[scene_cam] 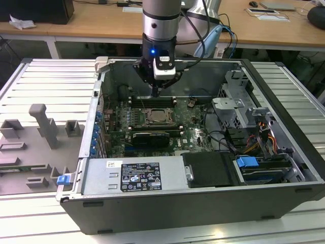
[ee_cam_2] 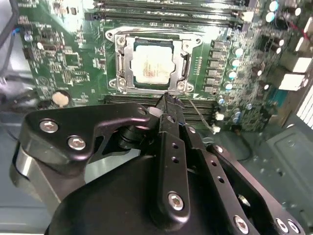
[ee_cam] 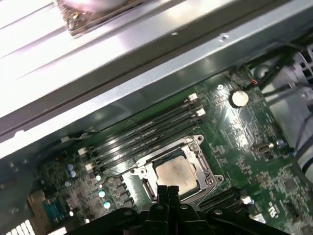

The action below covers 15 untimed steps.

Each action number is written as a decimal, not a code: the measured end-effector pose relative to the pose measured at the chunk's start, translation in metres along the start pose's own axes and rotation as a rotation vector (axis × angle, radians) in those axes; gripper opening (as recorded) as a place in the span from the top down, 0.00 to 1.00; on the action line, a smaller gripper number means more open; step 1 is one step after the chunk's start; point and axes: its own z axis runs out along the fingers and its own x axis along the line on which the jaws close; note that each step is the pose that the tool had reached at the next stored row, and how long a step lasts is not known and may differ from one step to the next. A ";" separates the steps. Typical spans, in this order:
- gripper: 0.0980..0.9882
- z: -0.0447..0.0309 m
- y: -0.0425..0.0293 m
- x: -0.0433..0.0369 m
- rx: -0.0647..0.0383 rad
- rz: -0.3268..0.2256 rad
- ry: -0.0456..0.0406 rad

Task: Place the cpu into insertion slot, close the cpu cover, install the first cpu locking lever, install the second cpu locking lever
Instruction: 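Install the first cpu locking lever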

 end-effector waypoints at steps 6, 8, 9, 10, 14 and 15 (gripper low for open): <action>0.99 0.0001 0.0000 0.0000 0.003 -0.135 0.0076; 0.99 0.0001 0.0000 0.0000 0.004 -0.150 0.0085; 0.99 0.0001 0.0000 0.0000 0.004 -0.154 0.0086; 0.99 0.0001 0.0000 0.0000 0.004 -0.155 0.0087; 0.99 0.0002 -0.0005 0.0012 0.004 -0.157 0.0088; 0.99 0.0002 -0.0009 0.0019 0.004 -0.157 0.0088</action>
